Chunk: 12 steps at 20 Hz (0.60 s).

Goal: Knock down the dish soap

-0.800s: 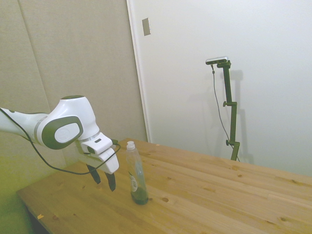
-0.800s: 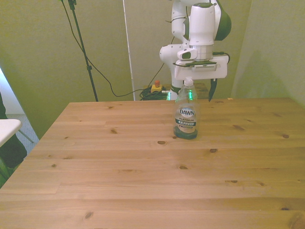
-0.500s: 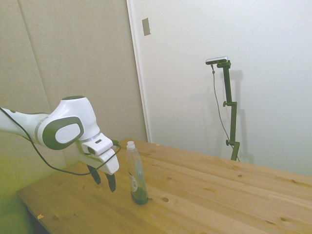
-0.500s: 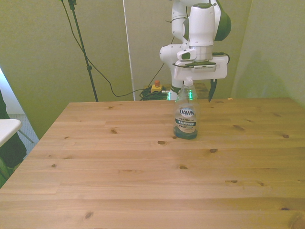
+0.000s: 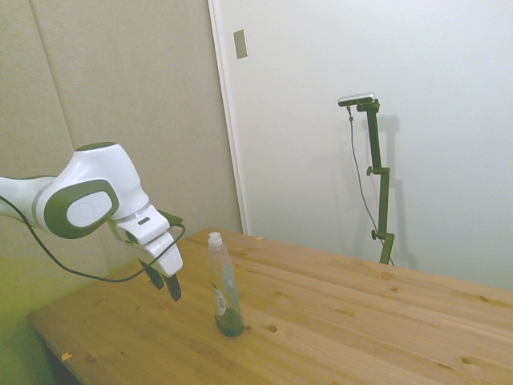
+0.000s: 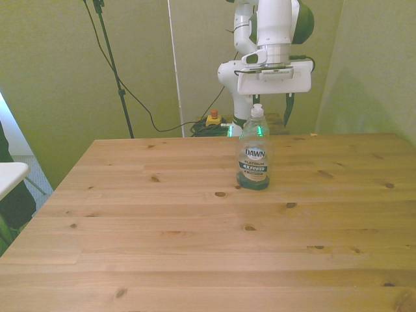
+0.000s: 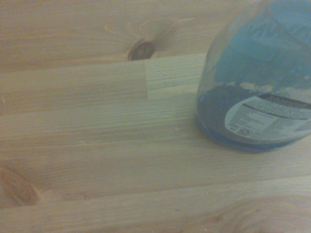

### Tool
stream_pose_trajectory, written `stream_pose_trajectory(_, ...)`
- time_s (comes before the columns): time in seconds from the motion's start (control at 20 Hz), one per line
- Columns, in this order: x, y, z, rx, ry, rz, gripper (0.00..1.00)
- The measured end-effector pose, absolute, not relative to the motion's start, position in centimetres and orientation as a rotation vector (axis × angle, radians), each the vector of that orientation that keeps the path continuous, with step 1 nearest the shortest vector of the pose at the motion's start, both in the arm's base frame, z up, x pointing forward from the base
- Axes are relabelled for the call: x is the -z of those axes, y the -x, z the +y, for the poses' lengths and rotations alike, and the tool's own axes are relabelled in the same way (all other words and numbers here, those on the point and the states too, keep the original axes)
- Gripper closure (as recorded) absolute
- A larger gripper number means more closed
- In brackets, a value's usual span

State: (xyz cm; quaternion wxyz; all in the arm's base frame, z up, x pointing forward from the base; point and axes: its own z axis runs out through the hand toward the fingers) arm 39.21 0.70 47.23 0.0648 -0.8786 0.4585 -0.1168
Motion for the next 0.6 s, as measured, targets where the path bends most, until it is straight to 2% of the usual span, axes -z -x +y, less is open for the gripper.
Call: stream_pose_trajectory(0.6, -47.8, -41.6, 0.0, 0.456, 2.563, 1.482, 1.0)
